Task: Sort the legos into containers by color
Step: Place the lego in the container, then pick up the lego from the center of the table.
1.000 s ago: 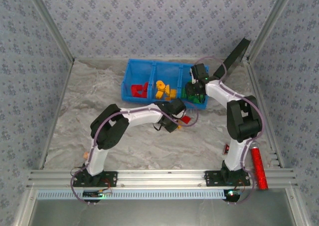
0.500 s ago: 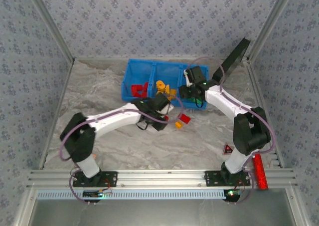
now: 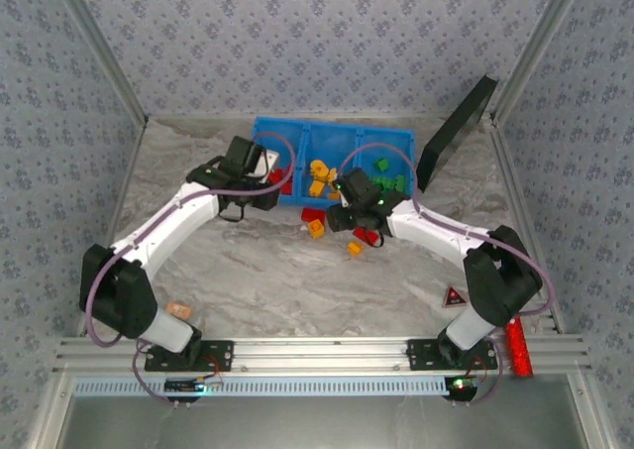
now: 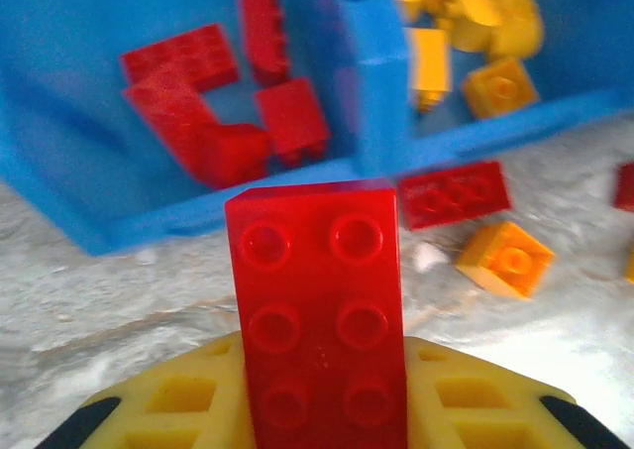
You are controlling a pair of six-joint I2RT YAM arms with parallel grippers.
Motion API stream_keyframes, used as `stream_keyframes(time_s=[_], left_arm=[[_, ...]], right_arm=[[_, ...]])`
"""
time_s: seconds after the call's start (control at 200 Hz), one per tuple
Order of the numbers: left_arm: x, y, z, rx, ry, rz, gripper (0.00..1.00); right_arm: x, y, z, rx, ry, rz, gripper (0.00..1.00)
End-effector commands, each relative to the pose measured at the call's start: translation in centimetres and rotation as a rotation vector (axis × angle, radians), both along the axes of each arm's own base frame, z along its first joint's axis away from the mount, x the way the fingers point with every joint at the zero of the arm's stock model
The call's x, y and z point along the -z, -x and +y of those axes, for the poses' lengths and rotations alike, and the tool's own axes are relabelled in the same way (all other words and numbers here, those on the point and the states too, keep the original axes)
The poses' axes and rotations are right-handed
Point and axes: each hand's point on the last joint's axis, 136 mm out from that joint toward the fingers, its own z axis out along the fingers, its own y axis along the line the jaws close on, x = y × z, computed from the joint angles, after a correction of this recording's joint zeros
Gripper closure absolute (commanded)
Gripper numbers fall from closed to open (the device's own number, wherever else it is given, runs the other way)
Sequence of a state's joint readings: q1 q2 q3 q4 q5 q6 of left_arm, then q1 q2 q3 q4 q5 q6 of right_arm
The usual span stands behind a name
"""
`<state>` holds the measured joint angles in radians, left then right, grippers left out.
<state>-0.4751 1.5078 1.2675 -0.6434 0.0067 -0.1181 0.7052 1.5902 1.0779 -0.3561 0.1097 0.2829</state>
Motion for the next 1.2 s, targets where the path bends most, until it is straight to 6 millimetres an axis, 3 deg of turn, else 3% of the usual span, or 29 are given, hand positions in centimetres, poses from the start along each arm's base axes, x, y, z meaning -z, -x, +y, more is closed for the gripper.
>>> stream_keyframes(time_s=[0.0,0.155,0.31,0.575,0.75,0.925,1.194], left_arm=[[-0.2,-3.0,1.4,-0.073,-0.006,-0.013,0.73],[1.0,-6.7,2.2,-0.118,-0.019,0.010,0.74],[2.7,-9.8,1.2,-0.098,-0.006,0.033,0.74],[5.6,-13.2,0.4,-0.093,-0.017,0.090,0.74],[6.8,-13.5,0.4,-0.093,-0.021,0.135,0.71],[7.5,-13.2,-0.3,-0.084,0.008,0.165,0.56],[6.7,-12.4,-0.1,-0.073,0.010,0.156,0.44]], right_arm=[[-0.5,0.4,0.6,0.035,-0.001,-0.071,0.42],[0.7,1.6,1.4,0.022,0.033,-0.083,0.41],[1.8,1.9,1.7,0.033,0.058,-0.120,0.40],[3.2,2.0,3.0,0.001,0.089,-0.133,0.36],[3.7,1.8,3.6,-0.008,0.091,-0.136,0.33],[4.0,1.4,4.1,-0.015,0.103,-0.133,0.30],[4.8,0.8,5.3,-0.029,0.099,-0.120,0.29]])
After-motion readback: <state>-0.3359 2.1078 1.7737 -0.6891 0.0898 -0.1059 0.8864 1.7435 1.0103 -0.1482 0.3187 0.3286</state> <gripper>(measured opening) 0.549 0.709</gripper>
